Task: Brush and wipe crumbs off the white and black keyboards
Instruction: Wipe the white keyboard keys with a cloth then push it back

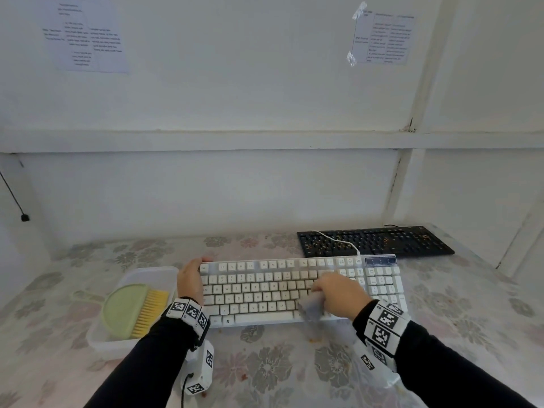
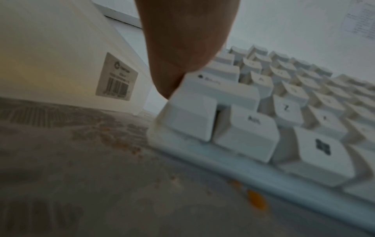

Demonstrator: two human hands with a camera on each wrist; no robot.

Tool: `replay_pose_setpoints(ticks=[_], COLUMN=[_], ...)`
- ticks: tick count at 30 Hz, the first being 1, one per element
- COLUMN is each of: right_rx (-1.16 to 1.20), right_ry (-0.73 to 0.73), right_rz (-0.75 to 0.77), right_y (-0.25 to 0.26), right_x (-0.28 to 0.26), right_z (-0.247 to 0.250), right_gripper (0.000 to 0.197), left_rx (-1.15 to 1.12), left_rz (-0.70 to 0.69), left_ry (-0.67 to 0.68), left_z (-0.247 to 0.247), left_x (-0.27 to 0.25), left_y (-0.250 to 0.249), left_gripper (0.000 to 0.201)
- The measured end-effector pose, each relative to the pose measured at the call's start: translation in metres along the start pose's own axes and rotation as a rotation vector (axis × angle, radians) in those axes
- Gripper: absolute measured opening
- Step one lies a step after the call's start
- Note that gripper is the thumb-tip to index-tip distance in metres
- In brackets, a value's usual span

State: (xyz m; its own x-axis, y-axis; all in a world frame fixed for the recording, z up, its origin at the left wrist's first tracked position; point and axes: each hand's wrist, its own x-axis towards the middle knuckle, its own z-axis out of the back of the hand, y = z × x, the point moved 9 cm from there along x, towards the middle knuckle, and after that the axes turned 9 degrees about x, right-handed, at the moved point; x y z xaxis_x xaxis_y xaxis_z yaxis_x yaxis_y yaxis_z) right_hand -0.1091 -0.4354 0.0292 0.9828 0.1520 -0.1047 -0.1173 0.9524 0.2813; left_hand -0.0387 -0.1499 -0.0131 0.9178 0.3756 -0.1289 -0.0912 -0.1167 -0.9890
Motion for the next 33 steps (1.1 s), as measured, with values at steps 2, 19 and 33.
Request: replay_pose_setpoints(ticks=[2,19,33], right_rx=[0.055,-0.023,-0.004], right_ry=[-0.08,-0.241,-0.271], right_rz=[0.092,0.453,0.139], right_y=[0.019,0.17,-0.013], right_x=[0.002,0.037,0.0], right_z=[0.012,-0.015,0.038], right_gripper=[0.03,0.024,0.021], left_rx=[0.001,0.025,0.053], left_rz=[0.002,-0.019,-0.022], left_ry=[-0.001,0.011,-0.002], left_z=[0.0,0.0,0.0], left_x=[-0.001,-0.002,0.001], left_y=[0.0,-0.005,-0.001], left_gripper=[0.027,0.027,0.025])
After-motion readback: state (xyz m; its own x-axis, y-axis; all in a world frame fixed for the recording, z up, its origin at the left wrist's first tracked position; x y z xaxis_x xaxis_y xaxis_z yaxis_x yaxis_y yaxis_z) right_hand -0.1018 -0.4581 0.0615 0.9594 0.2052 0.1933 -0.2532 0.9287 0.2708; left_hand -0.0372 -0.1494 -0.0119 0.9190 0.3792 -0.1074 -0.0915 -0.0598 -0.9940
